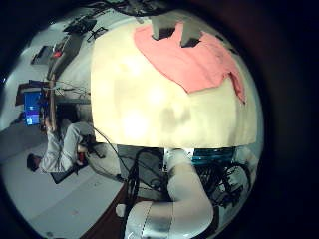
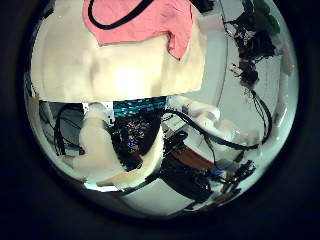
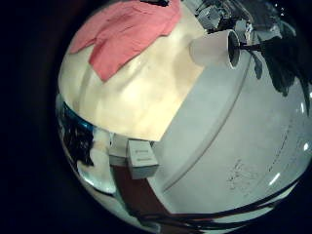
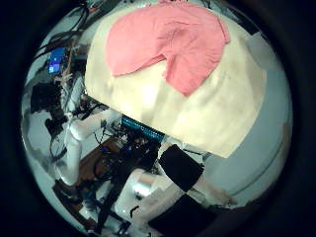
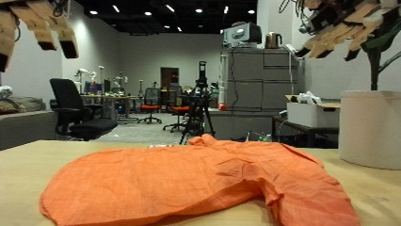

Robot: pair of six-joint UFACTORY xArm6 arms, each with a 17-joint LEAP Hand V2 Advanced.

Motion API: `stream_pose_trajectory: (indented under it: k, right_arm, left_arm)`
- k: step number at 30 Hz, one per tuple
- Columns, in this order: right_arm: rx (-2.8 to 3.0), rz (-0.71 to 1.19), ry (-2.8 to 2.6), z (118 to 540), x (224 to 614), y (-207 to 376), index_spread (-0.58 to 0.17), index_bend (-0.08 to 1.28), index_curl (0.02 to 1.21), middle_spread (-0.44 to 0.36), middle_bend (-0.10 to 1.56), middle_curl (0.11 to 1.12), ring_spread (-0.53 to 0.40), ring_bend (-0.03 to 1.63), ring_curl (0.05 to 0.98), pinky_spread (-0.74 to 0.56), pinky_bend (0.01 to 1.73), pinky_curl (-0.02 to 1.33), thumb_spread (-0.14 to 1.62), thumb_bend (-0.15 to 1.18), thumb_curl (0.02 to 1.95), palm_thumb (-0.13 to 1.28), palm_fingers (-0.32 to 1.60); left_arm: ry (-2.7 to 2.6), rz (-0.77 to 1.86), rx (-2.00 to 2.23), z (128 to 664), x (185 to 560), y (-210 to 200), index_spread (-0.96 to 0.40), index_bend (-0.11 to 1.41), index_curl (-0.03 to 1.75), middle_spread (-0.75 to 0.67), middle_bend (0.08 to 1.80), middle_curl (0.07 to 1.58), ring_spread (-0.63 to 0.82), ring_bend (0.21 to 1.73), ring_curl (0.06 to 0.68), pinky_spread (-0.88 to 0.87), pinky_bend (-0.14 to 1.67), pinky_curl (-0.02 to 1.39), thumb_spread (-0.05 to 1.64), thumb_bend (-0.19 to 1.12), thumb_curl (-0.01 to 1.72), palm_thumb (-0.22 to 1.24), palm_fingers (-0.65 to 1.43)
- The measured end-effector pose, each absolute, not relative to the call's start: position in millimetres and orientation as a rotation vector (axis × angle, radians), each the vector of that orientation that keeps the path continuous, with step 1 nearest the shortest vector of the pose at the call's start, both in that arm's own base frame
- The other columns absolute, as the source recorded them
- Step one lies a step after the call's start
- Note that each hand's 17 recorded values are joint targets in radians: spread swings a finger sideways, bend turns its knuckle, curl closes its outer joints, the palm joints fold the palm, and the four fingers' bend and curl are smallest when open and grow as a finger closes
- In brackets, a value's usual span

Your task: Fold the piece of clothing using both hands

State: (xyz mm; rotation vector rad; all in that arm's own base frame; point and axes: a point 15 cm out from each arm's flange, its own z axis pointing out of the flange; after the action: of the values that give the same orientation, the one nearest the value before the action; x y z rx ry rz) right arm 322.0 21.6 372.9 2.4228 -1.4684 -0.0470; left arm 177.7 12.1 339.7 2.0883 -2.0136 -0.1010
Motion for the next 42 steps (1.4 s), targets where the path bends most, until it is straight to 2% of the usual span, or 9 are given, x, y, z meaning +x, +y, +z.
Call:
stream_pose_trajectory:
  k: [21, 35, 42]
  right_arm:
    - [2.408, -0.059, -1.481, 369.4, 322.3, 20.3, -0.318, 0.17, 0.31, 0.075, 0.18, 0.3, 0.232, 0.33, 0.261, 0.35, 0.42, 0.31, 1.23, -0.02, 0.23, 0.41, 0.08]
    - [2.428, -0.125, -1.495, 366.7, 317.0, 31.9, -0.301, 0.17, 0.31, 0.089, 0.18, 0.3, 0.239, 0.33, 0.259, 0.37, 0.41, 0.31, 1.24, -0.01, 0.24, 0.43, 0.1]
    - [2.412, -0.143, -1.527, 363.3, 319.7, 25.9, -0.302, 0.17, 0.31, 0.097, 0.18, 0.3, 0.241, 0.33, 0.259, 0.37, 0.41, 0.3, 1.24, -0.01, 0.23, 0.43, 0.1]
  left_arm:
    - [-2.046, -0.123, 2.044, 326.9, 180.0, -7.9, 0.0, 0.17, 0.34, 0.24, 0.19, 0.31, 0.5, 0.43, 0.212, 0.47, 0.21, 0.32, 1.01, -0.02, 0.3, 0.29, 0.12]
    - [-2.163, -0.118, 1.985, 306.5, 195.1, -34.8, 0.03, 0.18, 0.34, 0.22, 0.18, 0.31, 0.48, 0.44, 0.214, 0.45, 0.21, 0.32, 1.02, -0.03, 0.3, 0.29, 0.15]
    - [-2.225, -0.123, 1.983, 283.8, 217.5, -37.4, 0.05, 0.17, 0.35, 0.21, 0.19, 0.31, 0.45, 0.45, 0.213, 0.43, 0.21, 0.32, 1.02, -0.02, 0.3, 0.31, 0.19]
